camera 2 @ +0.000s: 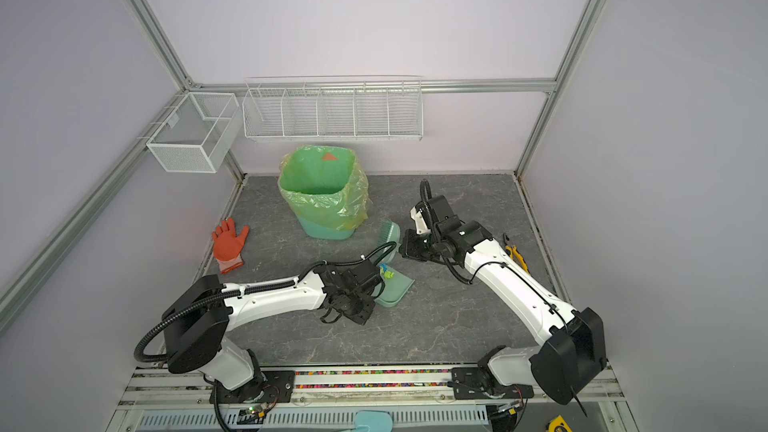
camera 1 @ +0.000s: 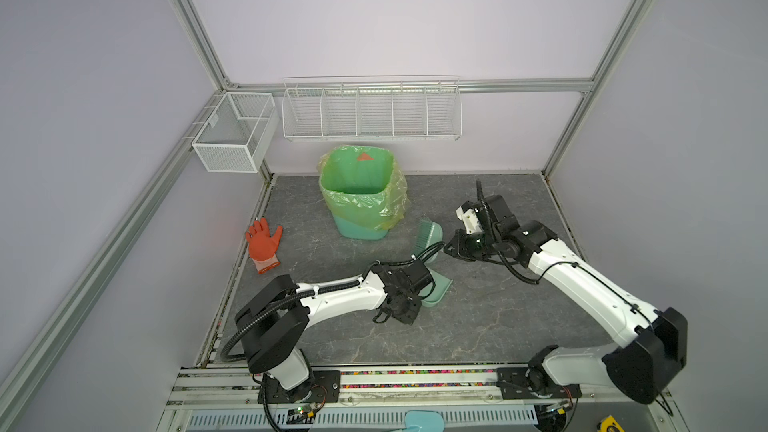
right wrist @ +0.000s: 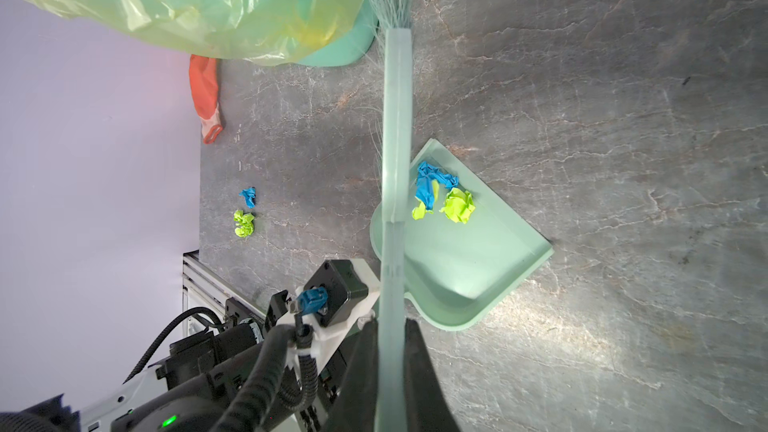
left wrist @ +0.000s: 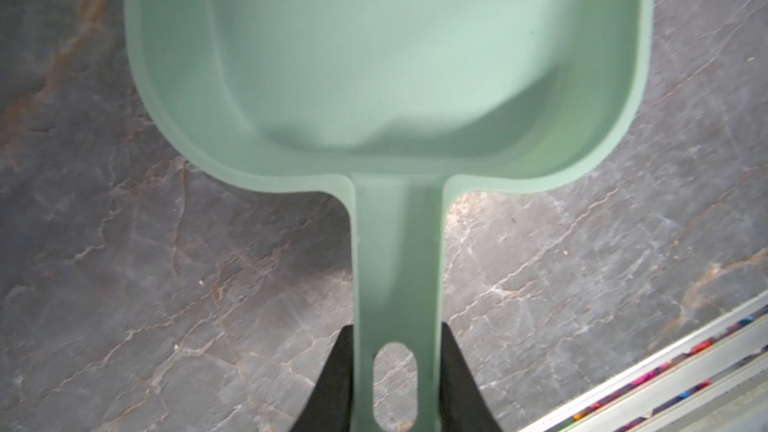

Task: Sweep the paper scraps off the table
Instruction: 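Sweep the blue and lime scraps into the dustpan with the right-held brush, then lift the loaded dustpan with left gripper while right draws the brush back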

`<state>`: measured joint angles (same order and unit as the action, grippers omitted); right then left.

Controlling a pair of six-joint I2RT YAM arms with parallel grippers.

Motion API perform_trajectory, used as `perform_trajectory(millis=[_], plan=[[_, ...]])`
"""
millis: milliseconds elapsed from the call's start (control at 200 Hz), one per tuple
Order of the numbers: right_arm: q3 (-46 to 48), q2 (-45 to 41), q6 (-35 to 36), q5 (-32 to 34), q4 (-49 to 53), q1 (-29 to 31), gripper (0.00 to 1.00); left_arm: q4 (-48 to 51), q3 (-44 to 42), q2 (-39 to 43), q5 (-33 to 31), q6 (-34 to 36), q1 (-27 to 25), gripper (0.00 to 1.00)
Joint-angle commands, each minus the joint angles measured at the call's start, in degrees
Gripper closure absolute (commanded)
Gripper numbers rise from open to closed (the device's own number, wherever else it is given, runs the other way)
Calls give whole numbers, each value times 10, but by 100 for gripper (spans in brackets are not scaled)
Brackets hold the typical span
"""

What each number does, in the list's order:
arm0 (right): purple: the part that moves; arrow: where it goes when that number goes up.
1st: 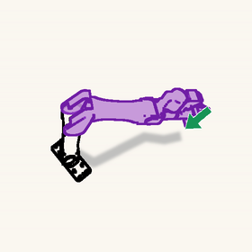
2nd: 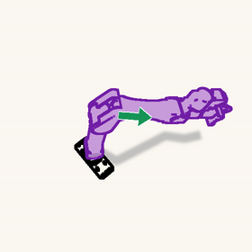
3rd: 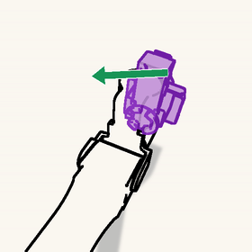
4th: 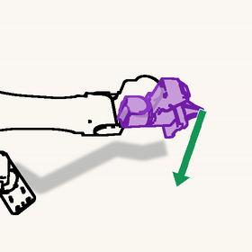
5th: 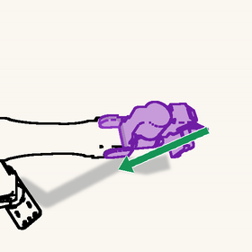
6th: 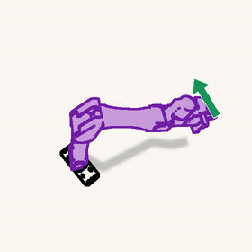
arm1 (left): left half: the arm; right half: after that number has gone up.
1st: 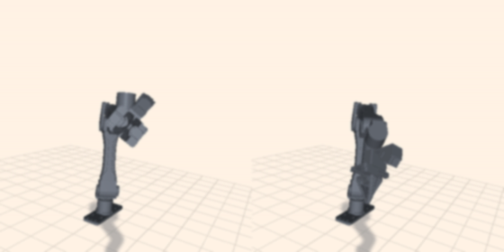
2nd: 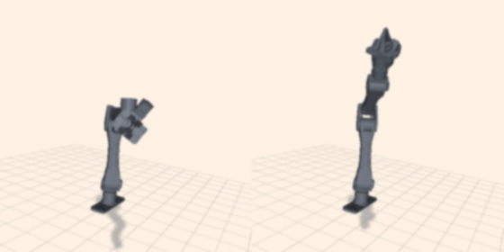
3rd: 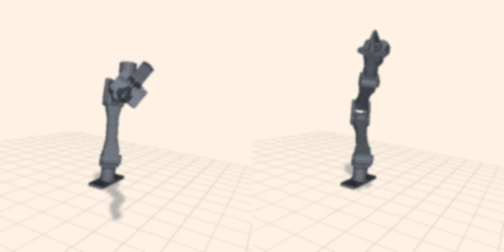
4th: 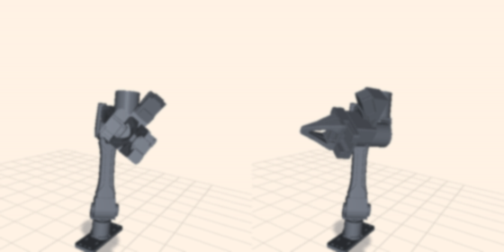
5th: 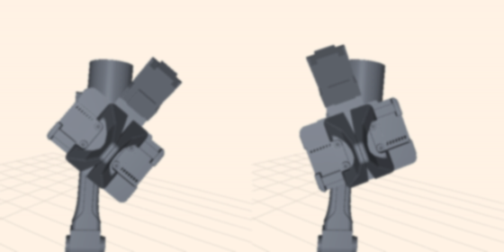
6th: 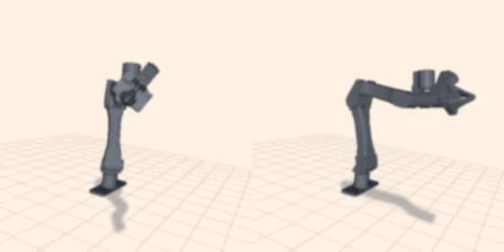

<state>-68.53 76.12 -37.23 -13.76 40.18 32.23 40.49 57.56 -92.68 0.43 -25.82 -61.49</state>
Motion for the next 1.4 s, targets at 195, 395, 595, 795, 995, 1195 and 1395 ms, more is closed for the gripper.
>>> perform_trajectory(millis=[195, 395, 595, 795, 995, 1195, 1395], plan=[[28, -52, -32, -1, 37, -4, 93, -8, -11, 3, 0, 0, 5, 100], [66, -66, -42, -7, 39, -3, 93, -15, -11, 6, -2, -3, 5, 100], [116, -120, -58, -9, 19, 1, 93, -32, -23, 28, -8, -11, 5, 100], [175, -197, -81, 15, 27, 3, 93, -51, -29, 54, -19, -19, 5, 100], [199, -264, -84, 49, 82, 3, 93, -73, -36, 70, -18, -20, 5, 100], [158, -302, -68, 102, 153, -1, 93, -81, -37, 72, -25, -19, 5, 100], [115, -302, -50, 150, 214, -8, 93, -81, -38, 83, -35, -17, 5, 100]])
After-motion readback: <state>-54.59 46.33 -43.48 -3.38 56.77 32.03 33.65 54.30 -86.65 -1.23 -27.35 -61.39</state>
